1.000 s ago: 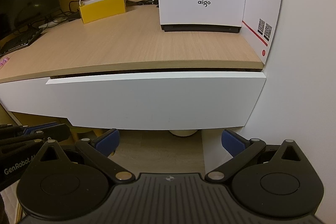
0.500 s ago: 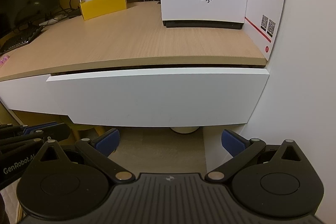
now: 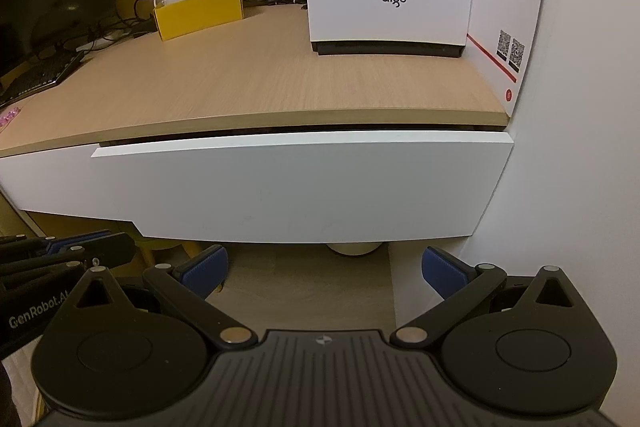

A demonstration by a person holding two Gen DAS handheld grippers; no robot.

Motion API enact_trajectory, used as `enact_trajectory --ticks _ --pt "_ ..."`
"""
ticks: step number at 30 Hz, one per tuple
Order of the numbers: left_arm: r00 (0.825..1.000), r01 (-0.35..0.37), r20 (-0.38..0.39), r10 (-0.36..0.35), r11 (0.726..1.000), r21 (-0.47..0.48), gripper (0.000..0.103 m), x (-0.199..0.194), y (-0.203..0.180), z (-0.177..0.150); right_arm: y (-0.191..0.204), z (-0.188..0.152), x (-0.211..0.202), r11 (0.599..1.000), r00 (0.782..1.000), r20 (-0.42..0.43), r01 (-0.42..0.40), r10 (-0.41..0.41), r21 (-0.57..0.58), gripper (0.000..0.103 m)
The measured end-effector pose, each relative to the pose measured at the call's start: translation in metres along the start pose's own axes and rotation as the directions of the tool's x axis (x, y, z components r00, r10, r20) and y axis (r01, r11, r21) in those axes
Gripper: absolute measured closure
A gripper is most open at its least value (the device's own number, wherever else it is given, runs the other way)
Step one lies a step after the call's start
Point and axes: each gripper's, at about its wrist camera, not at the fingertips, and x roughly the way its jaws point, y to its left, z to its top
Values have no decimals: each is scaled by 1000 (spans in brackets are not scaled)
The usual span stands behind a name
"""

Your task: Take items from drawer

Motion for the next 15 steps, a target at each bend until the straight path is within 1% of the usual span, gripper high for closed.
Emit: enact_trajectory --ticks 8,15 --pt "1000 17 -5 -17 1000 13 89 3 4 4 1 0 2 1000 1000 -8 11 -11 14 0" --pt "998 62 2 -62 998 31 88 7 20 13 5 5 7 998 1000 -14 13 -12 61 0"
